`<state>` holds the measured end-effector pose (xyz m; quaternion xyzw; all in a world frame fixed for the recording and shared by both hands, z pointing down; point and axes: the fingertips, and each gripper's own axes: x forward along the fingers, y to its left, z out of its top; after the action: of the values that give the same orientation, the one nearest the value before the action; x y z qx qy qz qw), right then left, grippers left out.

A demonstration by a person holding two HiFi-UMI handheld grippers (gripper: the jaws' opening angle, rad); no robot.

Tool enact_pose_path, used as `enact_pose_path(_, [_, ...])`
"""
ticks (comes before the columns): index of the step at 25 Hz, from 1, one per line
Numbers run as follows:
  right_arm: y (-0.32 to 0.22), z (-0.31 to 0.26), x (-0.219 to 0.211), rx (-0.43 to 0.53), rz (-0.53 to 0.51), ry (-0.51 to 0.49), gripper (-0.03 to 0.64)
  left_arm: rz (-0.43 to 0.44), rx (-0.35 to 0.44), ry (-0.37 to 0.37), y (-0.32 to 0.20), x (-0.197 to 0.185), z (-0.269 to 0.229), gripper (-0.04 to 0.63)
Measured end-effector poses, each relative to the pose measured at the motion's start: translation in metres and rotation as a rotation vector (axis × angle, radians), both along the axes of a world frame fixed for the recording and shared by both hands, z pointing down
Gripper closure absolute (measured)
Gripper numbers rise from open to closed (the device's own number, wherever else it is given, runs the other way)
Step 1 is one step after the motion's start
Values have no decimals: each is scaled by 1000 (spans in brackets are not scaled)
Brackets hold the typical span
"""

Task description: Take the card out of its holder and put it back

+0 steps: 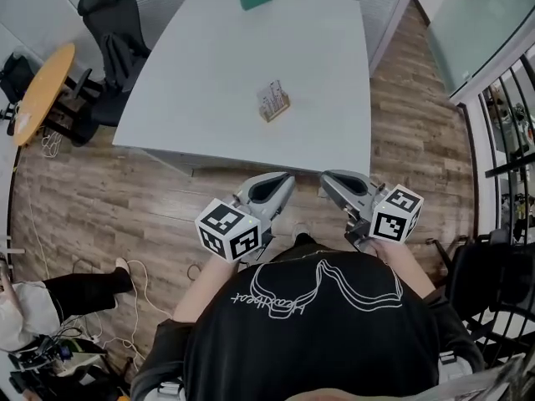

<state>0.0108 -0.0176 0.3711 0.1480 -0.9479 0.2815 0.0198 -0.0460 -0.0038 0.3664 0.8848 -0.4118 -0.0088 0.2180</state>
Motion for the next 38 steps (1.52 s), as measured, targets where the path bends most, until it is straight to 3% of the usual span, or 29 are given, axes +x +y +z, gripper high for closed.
enact_pose_path(7, [53,-10,-11,47,4,-5,607,-11,27,-1,51,-12,-14,580])
enact_pose_path(17, [103,-7,-3,72,56,23,607,26,45,20,96,0,-11,580])
enact_pose_path(38, [124,-12,5,96,105,14,607,89,84,9,117,11,-23,580])
